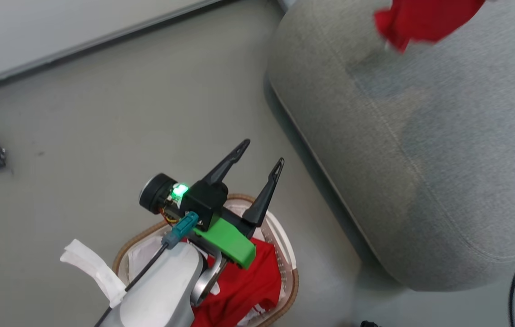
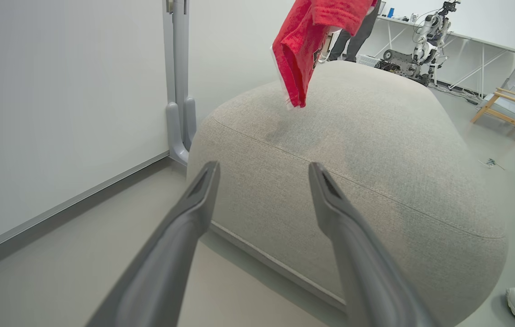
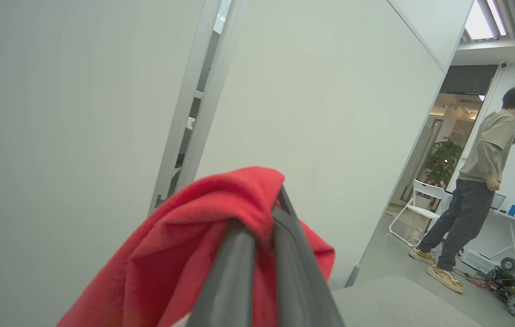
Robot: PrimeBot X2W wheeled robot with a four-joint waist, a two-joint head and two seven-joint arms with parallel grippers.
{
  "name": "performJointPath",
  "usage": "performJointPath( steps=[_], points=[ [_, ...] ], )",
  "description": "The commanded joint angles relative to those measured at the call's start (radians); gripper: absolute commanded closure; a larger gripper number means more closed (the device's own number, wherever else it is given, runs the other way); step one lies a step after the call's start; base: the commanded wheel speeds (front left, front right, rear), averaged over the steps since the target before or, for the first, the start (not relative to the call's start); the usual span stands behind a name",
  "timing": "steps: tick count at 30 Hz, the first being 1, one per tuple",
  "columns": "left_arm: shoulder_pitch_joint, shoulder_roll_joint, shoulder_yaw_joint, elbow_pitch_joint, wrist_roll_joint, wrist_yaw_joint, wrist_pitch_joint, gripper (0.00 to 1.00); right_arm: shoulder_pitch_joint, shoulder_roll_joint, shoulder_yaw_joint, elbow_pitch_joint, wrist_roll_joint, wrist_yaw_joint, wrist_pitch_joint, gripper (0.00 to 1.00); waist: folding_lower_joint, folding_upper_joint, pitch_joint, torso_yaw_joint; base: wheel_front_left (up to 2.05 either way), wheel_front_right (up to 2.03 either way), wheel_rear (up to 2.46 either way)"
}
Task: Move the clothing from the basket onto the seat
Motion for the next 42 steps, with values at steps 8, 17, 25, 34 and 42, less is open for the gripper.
performJointPath(
  steps=[8, 17, 25, 34, 42],
  points=[
    [-0.056, 0.034, 0.008, -0.056, 0.031, 0.006, 0.002, 0.0, -0.23, -0.141, -0.072, 0.122, -0.078, -0.001, -0.002, 1.0, 0.0, 0.0, 0.24, 0.126, 0.0, 0.0, 0.0],
    [-0.071, 0.068, 0.018, -0.111, 0.048, 0.035, 0.023, 0.0, -0.204, -0.137, -0.16, 0.279, -0.117, -0.001, -0.002, 1.0, 0.0, 0.0, 0.344, 0.138, 0.0, 0.0, 0.0],
    [-0.063, 0.081, 0.035, -0.131, 0.019, 0.048, 0.032, 0.0, -0.077, -0.083, -0.202, 0.338, -0.151, -0.001, -0.002, 1.0, 0.0, 0.0, 0.341, 0.116, 0.0, 0.0, 0.0],
    [-0.065, 0.073, 0.039, -0.115, -0.005, 0.046, 0.023, 0.0, 0.052, -0.068, -0.203, 0.32, -0.163, -0.001, -0.002, 0.0, 0.0, 0.0, 0.273, 0.105, 0.0, 0.0, 0.0],
    [-0.034, 0.048, 0.09, -0.067, -0.041, 0.055, 0.001, 0.0, 0.166, -0.07, -0.121, 0.336, -0.13, -0.001, -0.002, 0.0, 0.0, 0.0, 0.147, 0.113, 0.0, 0.0, 0.0]
  ],
)
